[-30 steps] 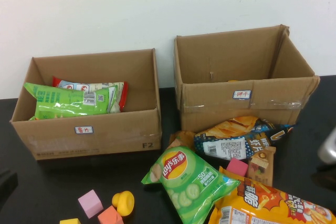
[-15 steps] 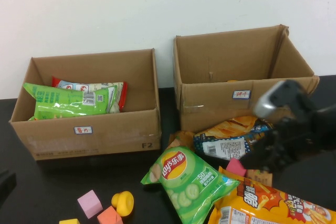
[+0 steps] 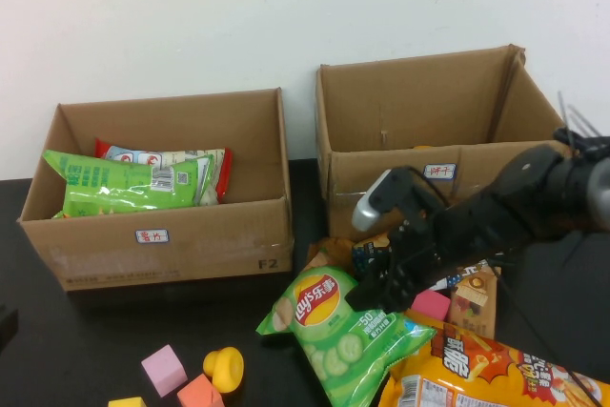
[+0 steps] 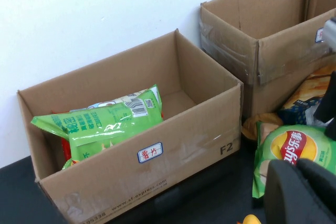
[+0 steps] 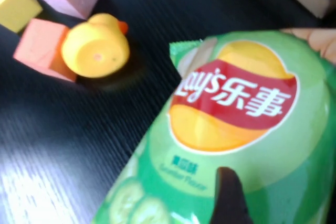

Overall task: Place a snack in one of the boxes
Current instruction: Pick up the potato chip, then place the potato chip in the potato chip box

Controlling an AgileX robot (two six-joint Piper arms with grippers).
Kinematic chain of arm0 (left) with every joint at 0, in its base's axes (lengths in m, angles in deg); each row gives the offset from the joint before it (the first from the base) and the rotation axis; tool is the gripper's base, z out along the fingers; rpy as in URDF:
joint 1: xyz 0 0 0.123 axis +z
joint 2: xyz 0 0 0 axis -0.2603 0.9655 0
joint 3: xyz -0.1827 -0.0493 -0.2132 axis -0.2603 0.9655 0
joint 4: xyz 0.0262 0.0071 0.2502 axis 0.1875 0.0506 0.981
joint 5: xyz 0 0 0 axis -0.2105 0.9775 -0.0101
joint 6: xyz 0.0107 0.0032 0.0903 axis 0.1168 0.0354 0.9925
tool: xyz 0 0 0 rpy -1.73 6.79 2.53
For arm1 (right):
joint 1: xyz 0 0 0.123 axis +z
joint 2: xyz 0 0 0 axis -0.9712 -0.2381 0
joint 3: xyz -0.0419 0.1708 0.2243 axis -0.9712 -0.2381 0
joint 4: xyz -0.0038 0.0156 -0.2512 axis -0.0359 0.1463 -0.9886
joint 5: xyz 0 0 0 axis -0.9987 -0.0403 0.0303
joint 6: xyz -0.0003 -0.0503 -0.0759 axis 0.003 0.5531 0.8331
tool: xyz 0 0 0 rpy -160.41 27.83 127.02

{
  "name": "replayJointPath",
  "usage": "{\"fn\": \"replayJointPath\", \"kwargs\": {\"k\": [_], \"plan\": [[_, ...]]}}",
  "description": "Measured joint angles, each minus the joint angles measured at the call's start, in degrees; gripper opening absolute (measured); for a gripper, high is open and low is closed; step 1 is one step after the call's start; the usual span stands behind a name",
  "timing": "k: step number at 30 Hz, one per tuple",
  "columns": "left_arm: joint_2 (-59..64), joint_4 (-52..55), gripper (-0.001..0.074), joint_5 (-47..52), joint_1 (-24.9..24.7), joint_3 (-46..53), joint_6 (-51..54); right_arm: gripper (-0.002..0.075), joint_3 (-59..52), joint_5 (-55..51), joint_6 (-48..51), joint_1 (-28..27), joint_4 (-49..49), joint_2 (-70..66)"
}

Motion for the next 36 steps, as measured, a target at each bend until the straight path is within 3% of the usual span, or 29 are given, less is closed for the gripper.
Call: {"fn": "replayJointPath", "kwargs": {"k": [11, 15, 18, 21, 36], "plan": [[0.0, 0.0, -0.0001, 0.1, 0.0, 0.0, 0.1, 0.0402, 2.0, -5.1, -0.2, 0.0, 0.0, -5.9], [0.0, 0.0, -0.0001, 0.1, 0.0, 0.0, 0.0, 0.0267, 2.1, -5.8, -0.2, 0.0, 0.0, -6.8], [0.0, -0.3, -0.0001, 0.1, 0.0, 0.0, -0.3, 0.0106, 2.2, -6.5, -0.2, 0.0, 0.4, -6.8], [0.0, -0.8, -0.0001, 0.1, 0.0, 0.0, -0.3, 0.0043, 3.5, -8.4, -0.1, 0.0, 0.5, -6.9], [0.0, -1.1, -0.0001, 0.2, 0.0, 0.0, -0.4, 0.0016, 11.9, -22.2, 0.8, 0.0, 6.4, 4.6]]}}
